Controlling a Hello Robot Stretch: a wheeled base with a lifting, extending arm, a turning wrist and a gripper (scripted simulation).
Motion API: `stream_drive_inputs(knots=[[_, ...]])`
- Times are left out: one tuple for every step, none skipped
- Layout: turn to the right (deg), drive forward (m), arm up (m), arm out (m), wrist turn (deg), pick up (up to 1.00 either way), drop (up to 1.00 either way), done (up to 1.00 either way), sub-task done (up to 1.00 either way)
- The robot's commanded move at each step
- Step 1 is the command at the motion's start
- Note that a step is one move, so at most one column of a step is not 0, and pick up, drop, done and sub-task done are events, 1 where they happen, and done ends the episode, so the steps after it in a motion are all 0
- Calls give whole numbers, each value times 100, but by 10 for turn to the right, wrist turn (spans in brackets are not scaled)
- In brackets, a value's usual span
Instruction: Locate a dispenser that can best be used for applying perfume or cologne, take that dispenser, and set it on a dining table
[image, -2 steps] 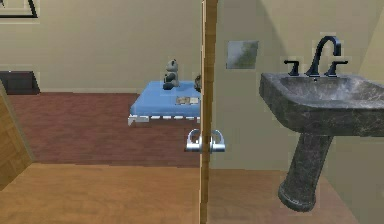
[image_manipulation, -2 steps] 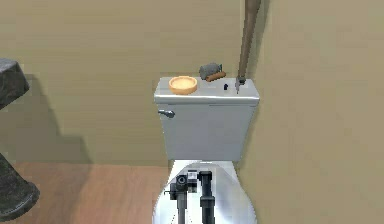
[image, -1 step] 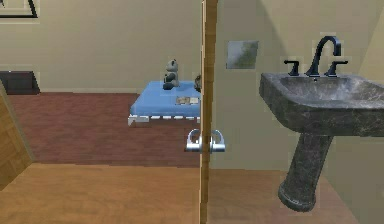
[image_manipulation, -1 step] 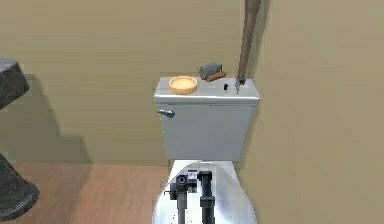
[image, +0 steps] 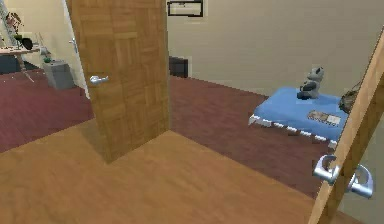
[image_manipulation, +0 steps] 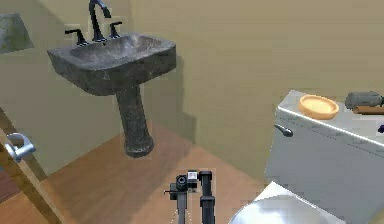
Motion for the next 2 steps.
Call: stream_drive_inputs(knots=[[0,20,0,0,0,0,0,0,0],[-450,0,0,0,0,0,0,0,0]])
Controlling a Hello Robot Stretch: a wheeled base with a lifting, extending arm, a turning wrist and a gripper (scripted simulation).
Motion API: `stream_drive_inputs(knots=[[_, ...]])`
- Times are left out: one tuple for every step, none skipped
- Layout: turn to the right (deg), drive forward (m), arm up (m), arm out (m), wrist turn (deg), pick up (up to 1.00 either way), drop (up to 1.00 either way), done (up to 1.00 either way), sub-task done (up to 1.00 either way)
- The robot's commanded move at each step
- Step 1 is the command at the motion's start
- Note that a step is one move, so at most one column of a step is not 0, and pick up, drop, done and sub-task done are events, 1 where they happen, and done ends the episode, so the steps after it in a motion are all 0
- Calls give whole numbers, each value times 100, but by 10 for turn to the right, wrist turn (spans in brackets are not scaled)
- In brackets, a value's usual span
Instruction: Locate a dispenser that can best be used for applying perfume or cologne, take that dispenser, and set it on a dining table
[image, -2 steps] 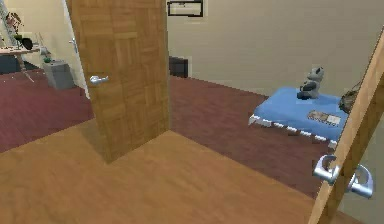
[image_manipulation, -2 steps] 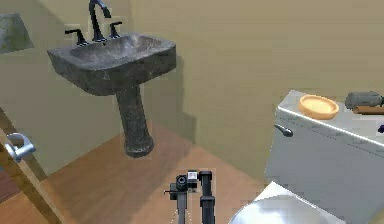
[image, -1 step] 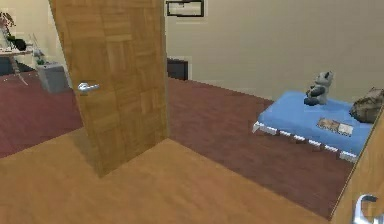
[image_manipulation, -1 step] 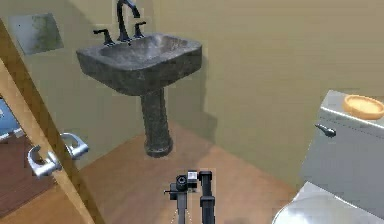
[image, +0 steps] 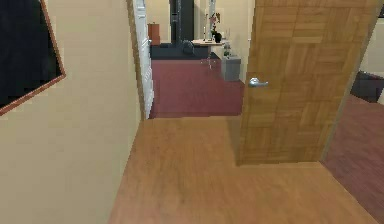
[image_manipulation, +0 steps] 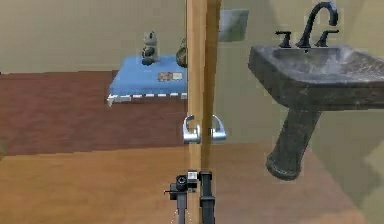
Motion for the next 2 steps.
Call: stream_drive_inputs(knots=[[-30,0,0,0,0,0,0,0,0],[0,100,0,0,0,0,0,0,0]])
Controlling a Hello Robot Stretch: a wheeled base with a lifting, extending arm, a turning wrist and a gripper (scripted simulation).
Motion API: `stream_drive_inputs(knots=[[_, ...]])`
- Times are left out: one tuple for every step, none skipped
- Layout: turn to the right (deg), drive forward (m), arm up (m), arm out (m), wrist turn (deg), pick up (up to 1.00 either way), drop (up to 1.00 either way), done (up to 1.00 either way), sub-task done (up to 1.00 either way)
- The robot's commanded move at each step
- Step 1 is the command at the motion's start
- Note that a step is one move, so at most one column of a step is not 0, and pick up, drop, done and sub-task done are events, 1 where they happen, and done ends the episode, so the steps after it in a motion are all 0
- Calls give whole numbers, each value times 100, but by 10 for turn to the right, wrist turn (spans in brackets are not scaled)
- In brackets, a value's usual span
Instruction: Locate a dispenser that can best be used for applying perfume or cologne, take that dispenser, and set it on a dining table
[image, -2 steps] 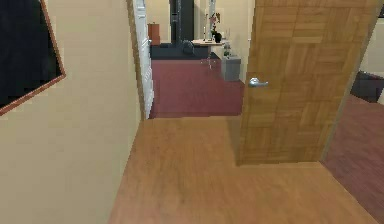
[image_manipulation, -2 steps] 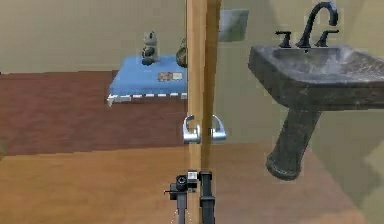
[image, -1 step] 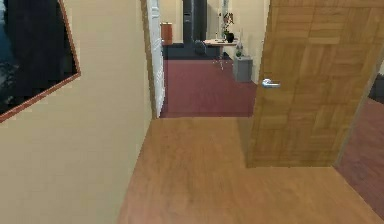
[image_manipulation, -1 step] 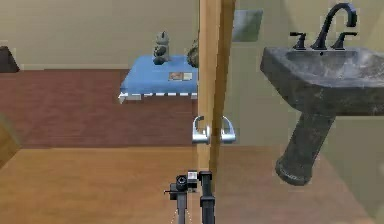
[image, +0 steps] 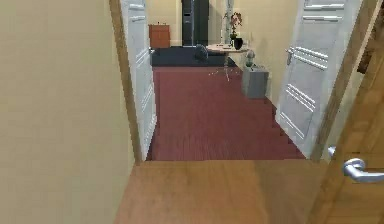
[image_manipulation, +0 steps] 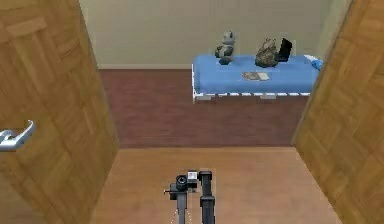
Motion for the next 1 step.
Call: stream_drive_inputs(knots=[[0,100,0,0,0,0,0,0,0]])
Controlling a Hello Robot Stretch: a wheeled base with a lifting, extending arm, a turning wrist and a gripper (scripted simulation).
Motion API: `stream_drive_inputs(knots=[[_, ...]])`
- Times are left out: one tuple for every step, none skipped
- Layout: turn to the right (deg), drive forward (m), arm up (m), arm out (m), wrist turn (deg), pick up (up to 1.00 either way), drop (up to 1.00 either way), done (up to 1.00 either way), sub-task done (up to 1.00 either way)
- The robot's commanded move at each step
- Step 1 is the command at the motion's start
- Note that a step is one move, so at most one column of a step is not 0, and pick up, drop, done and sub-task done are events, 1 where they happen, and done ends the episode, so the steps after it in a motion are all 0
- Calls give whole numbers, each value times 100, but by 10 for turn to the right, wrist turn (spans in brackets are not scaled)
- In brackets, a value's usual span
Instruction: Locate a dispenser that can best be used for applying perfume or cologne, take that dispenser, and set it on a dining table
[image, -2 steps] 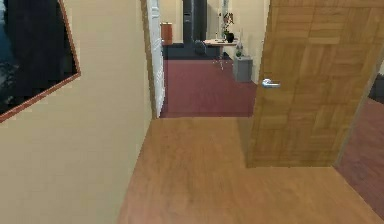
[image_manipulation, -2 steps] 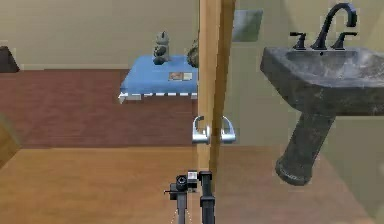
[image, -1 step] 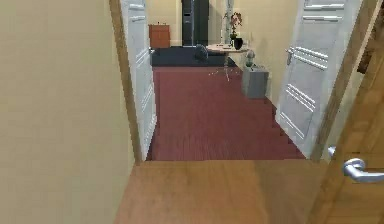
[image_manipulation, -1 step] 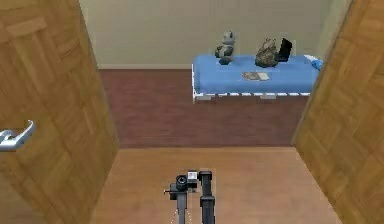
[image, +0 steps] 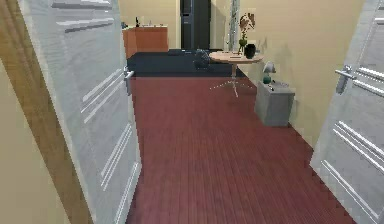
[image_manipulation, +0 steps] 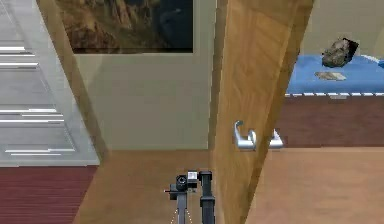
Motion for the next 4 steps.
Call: stream_drive_inputs(knots=[[0,100,0,0,0,0,0,0,0],[0,100,0,0,0,0,0,0,0],[0,100,0,0,0,0,0,0,0],[-30,0,0,0,0,0,0,0,0]])
